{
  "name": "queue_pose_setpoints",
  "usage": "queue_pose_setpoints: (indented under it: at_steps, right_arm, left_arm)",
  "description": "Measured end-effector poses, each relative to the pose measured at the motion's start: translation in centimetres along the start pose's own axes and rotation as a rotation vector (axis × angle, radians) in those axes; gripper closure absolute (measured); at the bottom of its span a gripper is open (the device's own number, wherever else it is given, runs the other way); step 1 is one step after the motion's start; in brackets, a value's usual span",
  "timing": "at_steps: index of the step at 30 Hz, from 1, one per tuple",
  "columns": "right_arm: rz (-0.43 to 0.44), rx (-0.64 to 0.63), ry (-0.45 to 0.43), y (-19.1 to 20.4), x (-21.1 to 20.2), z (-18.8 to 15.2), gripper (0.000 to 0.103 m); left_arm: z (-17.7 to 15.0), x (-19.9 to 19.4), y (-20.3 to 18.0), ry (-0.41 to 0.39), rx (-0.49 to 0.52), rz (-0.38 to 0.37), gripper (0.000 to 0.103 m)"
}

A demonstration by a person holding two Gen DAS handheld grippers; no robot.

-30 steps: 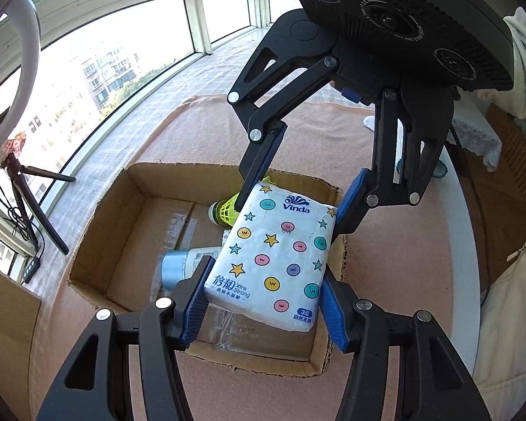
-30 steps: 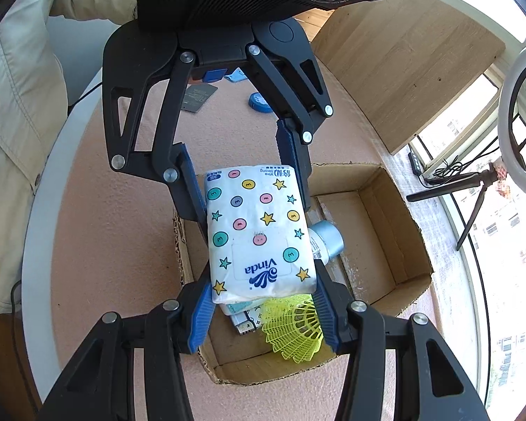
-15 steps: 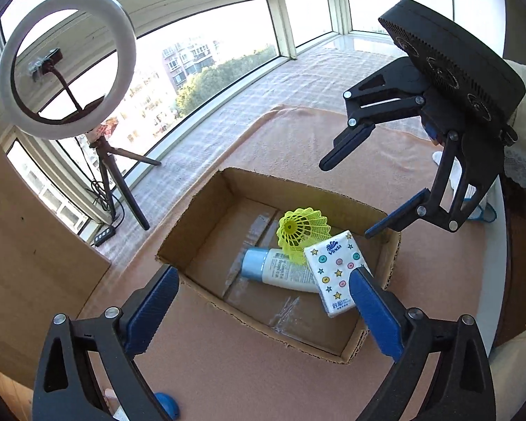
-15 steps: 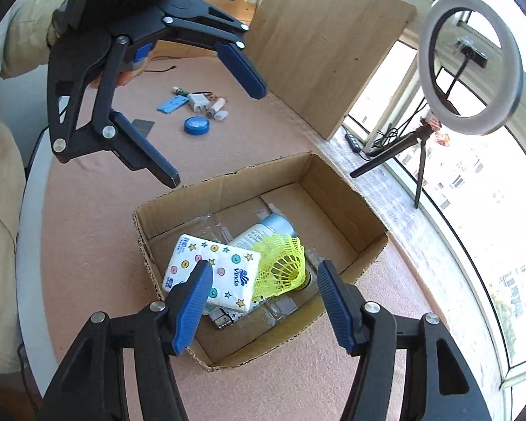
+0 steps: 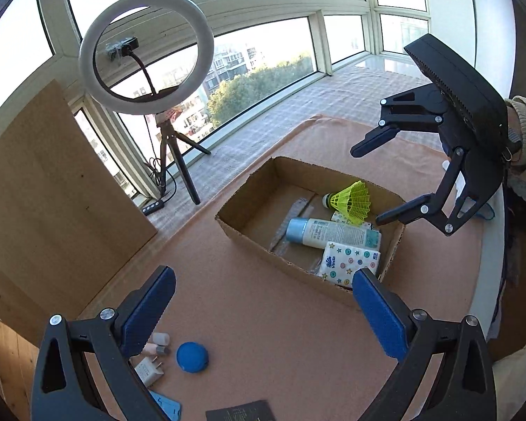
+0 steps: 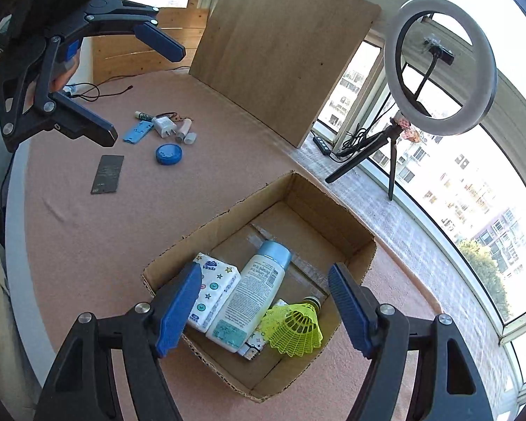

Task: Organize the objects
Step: 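Move the right tool to the blue phone stand and close on it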

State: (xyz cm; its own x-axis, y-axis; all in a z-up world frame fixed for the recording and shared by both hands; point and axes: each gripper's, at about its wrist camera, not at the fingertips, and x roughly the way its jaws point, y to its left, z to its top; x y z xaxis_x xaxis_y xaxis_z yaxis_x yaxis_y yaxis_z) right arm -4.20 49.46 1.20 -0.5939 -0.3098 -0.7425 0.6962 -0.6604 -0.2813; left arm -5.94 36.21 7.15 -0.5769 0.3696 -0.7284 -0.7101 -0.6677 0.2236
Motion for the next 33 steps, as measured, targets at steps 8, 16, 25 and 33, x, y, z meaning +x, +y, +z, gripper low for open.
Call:
queue_pose_setpoints:
  at_steps: [8,16,25,33]
  right_arm:
    - [0.020,-0.048,0.015,6.9,1.6,4.7,0.032]
    - [0.105,0.021,0.117,16.0,7.1,9.0,0.031]
    - [0.096,0.107,0.168,24.2,16.6,14.1,0.032]
    - [0.075,0.248,0.214,24.1,24.9,18.6,0.044]
  left_arm:
    - [-7.8,-4.9,4.1,0.007,-0.092,0.056,0.001]
    - [-23.9,-9.3,10.1,0.105,-0.370,0.117,0.001]
    - [-36.5,-13.7,13.3,0.196,-0.548,0.191,0.001]
    - [-39.8,-16.4,13.0,0.186,-0.654,0.238,0.001]
